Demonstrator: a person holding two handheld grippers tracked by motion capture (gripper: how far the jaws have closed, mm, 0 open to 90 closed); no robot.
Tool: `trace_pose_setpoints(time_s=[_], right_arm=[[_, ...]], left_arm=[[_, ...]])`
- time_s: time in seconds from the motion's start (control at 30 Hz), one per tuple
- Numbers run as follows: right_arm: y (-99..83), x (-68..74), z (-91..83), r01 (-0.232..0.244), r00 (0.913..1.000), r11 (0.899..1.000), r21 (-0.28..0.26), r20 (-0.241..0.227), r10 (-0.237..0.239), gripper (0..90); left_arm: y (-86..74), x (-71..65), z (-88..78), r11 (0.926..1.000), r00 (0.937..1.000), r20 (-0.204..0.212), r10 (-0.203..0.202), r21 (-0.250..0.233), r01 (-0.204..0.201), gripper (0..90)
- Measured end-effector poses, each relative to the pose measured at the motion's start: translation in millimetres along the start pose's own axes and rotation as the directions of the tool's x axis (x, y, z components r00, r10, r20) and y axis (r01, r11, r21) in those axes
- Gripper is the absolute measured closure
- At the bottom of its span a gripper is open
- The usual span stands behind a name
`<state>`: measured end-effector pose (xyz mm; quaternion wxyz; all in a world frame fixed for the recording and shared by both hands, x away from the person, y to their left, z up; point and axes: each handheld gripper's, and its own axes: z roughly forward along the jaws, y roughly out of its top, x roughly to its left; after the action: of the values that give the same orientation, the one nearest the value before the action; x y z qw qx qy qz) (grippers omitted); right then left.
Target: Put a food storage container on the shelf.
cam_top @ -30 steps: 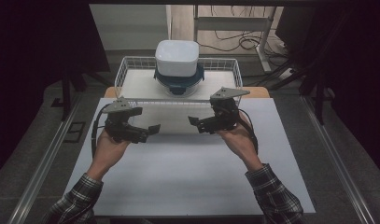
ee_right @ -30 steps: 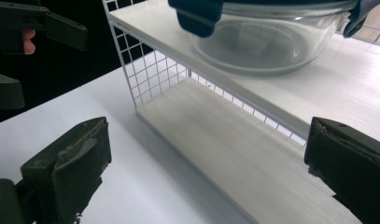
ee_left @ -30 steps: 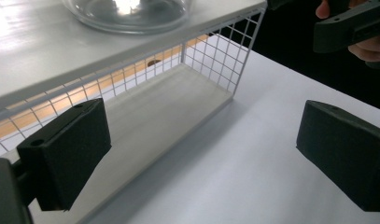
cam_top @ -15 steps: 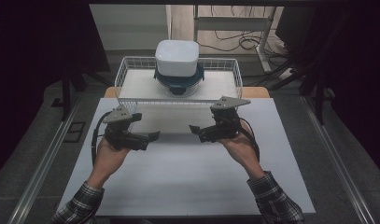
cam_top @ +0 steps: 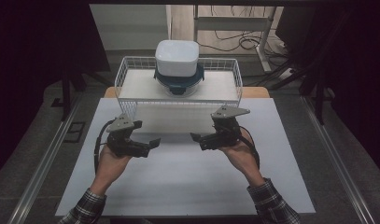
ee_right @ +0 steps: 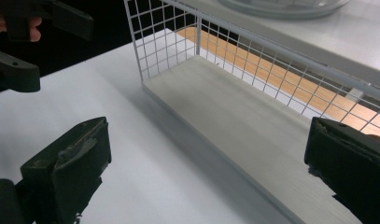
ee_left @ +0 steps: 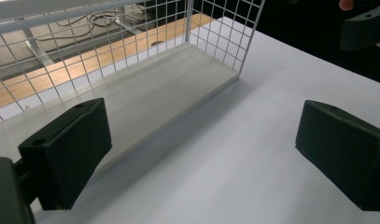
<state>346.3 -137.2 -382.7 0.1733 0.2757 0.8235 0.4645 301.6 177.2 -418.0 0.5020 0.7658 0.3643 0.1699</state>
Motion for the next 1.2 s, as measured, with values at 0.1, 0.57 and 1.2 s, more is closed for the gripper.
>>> trace_pose_setpoints(time_s=[0.1, 0.57, 1.2], right_arm=[[-4.4, 2.4, 0.5, 0.008, 1.0, 1.0, 0.002, 0.004, -0.008, 0.0], [-29.5, 9.0, 0.6, -0.004, 1.0, 1.0, 0.014, -0.008, 0.004, 0.0], [-46.7, 11.1, -10.9, -0.019, 0.9997, 1.0, 0.008, -0.013, 0.02, 0.0]], left_arm=[[-3.5, -2.4, 0.9, 1.0, 1.0, -0.002, -0.003, -0.004, 0.003, 2.8], [-21.6, -10.6, 5.2, 0.9991, 0.9994, -0.023, 0.025, 0.035, -0.024, 2.8], [-43.3, -17.3, 2.4, 0.998, 0.9996, -0.021, 0.016, 0.062, -0.015, 2.8]])
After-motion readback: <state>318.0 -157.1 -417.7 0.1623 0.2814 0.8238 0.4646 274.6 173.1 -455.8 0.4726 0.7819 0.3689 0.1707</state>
